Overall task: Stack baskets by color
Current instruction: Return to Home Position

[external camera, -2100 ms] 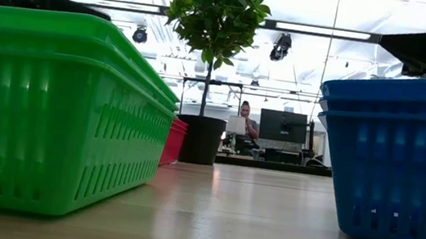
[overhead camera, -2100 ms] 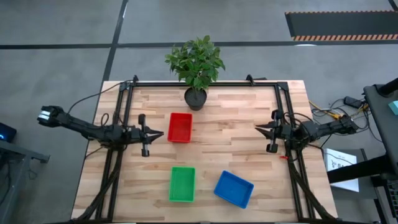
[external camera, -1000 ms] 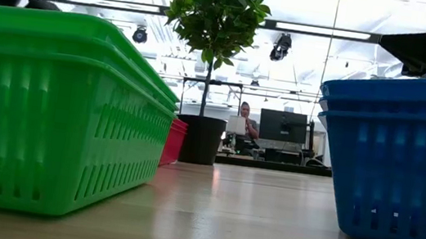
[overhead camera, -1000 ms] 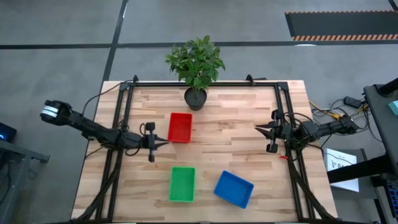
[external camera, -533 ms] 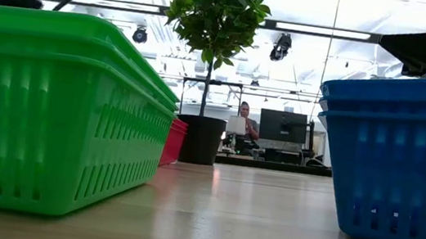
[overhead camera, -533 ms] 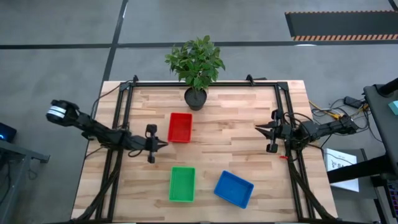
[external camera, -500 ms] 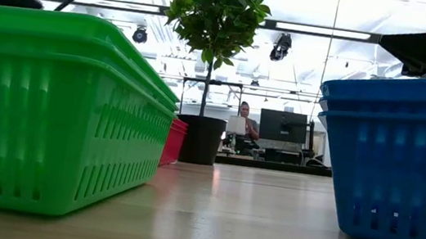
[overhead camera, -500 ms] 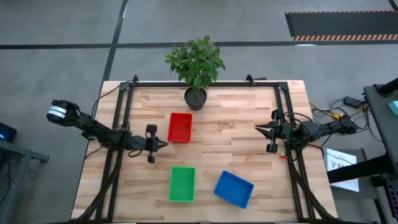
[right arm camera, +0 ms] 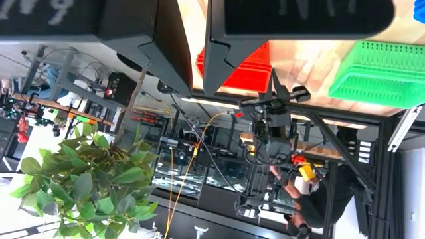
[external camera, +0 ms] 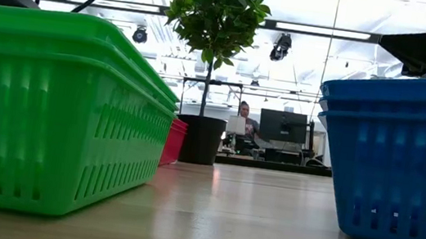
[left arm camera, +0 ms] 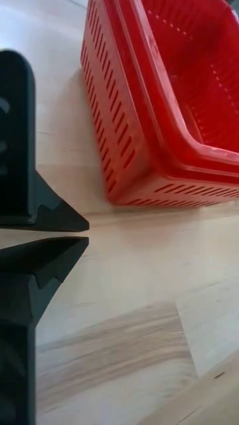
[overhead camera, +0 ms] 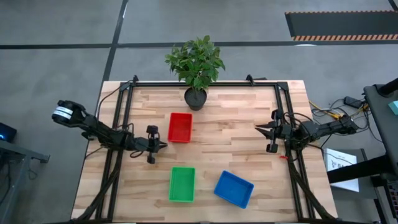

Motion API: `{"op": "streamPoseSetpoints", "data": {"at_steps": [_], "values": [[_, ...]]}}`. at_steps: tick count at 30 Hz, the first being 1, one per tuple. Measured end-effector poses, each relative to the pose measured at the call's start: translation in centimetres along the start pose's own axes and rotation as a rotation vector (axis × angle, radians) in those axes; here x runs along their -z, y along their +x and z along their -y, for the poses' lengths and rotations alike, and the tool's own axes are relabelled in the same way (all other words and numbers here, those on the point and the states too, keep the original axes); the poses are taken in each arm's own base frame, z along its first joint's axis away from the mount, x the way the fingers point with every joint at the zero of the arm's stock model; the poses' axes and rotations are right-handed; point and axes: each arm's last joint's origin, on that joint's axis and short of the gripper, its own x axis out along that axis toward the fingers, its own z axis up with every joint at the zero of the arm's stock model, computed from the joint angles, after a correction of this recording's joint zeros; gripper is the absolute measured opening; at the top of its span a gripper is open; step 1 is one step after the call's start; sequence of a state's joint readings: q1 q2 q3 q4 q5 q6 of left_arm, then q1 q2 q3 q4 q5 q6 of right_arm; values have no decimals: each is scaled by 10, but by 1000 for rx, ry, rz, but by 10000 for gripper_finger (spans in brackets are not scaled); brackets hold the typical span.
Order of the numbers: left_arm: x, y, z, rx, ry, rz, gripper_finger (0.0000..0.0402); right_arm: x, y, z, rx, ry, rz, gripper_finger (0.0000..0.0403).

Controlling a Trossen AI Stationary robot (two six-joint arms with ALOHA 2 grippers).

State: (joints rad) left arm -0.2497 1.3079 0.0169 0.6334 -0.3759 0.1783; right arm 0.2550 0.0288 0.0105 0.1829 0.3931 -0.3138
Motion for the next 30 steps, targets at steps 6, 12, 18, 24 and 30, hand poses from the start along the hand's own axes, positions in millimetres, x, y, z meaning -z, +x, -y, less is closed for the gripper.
{"op": "streamPoseSetpoints", "data": {"at_steps": [6, 12, 18, 24, 30], "values": [[-4, 0, -1, -3, 3, 12, 8, 0, 0, 0, 0, 0, 0, 31], [-11, 1, -2, -12, 4, 32, 8, 0, 0, 0, 0, 0, 0, 31], [-12, 1, -2, -12, 1, 37, 8, 0, 0, 0, 0, 0, 0, 31], [-13, 1, -2, -13, -2, 41, 8, 0, 0, 0, 0, 0, 0, 31], [-13, 1, -2, -13, -4, 42, 8, 0, 0, 0, 0, 0, 0, 31]]}}
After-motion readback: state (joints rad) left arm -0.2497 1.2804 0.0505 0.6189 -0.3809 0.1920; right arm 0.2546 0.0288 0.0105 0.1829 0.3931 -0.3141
